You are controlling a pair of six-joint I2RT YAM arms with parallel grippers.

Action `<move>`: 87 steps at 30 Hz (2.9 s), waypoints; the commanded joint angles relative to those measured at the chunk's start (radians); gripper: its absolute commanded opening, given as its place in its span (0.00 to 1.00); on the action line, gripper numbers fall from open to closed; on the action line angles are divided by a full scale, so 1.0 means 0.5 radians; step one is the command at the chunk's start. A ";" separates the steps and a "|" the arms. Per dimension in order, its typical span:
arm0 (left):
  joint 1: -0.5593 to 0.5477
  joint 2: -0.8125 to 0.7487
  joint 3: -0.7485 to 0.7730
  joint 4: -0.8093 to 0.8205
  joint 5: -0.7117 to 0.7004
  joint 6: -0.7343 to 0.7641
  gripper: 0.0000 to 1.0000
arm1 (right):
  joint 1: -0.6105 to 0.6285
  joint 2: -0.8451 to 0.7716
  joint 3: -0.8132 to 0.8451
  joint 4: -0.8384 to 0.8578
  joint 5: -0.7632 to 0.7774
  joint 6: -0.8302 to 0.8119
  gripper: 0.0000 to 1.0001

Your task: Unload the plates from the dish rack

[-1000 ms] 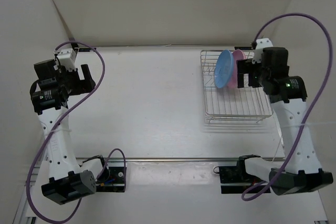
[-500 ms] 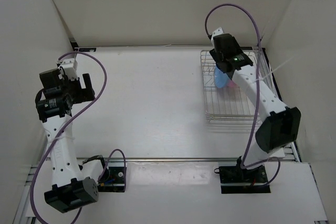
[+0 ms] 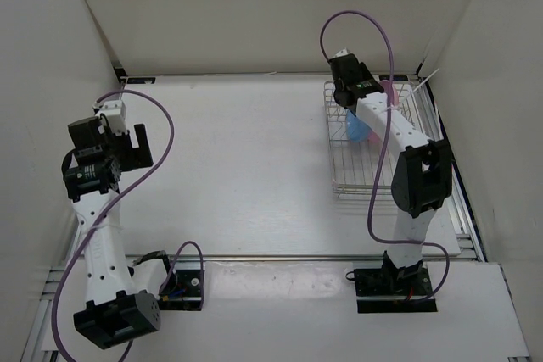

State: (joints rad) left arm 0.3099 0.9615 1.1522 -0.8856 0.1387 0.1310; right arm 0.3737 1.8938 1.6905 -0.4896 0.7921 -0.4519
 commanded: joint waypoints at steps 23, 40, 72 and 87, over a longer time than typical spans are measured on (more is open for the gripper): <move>-0.006 -0.036 -0.120 0.136 -0.056 0.014 1.00 | -0.014 0.023 0.086 0.194 0.355 -0.057 0.00; -0.006 0.095 -0.062 0.157 -0.020 0.014 1.00 | 0.084 -0.367 0.340 0.299 0.499 -0.162 0.00; -1.715 1.709 1.681 -0.097 0.668 -0.106 1.00 | 0.204 -1.128 -0.086 -0.414 -1.492 0.465 0.00; -1.804 1.795 1.840 -0.119 0.609 -0.087 0.66 | 0.204 -1.165 -0.144 -0.450 -1.514 0.465 0.00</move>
State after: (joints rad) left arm -0.5892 1.8820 2.0338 -0.9375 0.4458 0.0750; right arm 0.4744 1.3537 1.6066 -0.7395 0.0437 -0.2207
